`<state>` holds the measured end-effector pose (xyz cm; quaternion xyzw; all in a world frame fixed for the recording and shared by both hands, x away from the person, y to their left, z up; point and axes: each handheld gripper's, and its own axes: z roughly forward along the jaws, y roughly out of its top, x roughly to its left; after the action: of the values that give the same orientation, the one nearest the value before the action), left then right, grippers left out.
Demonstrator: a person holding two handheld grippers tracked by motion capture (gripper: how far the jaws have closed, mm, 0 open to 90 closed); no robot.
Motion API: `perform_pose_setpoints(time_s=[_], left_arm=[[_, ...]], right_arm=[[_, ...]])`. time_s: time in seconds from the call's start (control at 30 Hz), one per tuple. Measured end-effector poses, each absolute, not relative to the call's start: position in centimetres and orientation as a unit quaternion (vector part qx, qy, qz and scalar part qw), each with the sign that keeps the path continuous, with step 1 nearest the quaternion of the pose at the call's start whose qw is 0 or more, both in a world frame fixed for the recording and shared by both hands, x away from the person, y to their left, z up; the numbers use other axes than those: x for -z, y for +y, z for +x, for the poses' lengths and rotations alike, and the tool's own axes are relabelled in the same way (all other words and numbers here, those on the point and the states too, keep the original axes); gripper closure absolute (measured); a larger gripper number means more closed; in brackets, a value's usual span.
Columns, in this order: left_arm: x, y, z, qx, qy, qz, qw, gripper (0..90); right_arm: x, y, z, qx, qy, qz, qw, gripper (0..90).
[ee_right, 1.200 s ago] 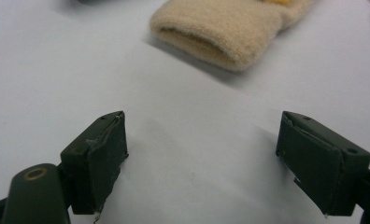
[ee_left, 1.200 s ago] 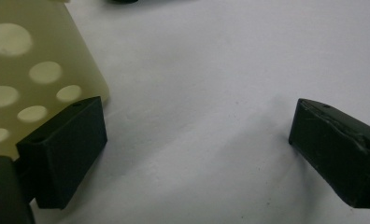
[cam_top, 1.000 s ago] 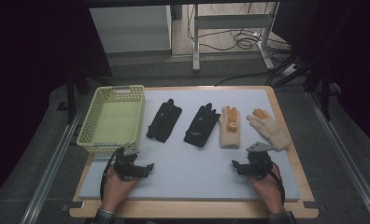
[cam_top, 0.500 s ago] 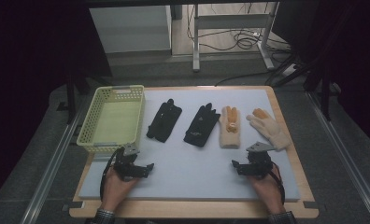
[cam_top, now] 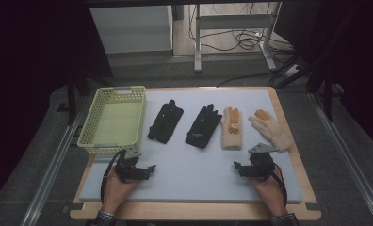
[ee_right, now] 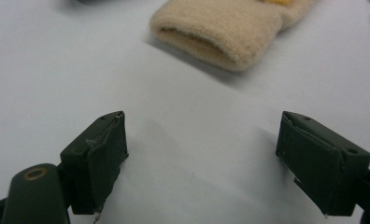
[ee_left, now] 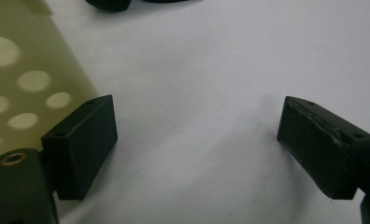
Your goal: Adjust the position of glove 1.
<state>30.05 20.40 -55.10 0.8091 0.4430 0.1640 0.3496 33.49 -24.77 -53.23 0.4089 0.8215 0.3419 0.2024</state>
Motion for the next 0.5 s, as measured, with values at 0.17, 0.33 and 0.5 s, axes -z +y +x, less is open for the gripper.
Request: perform_pose_setpoints(time_s=[0.17, 0.33, 0.5], left_arm=[[54.7, 19.3, 30.2, -0.161, 0.431, 0.815, 0.353, 13.8], [54.2, 18.6, 30.6, -0.161, 0.426, 0.814, 0.360, 15.4], [53.4, 17.7, 31.2, -0.167, 0.428, 0.809, 0.366, 19.4]], right_arm=[[53.2, -24.8, 33.5, -0.342, 0.822, 0.409, 0.202, 15.9], [53.2, -24.8, 33.5, -0.342, 0.822, 0.409, 0.203, 15.9], [53.2, -24.8, 33.5, -0.342, 0.822, 0.408, 0.203, 15.8]])
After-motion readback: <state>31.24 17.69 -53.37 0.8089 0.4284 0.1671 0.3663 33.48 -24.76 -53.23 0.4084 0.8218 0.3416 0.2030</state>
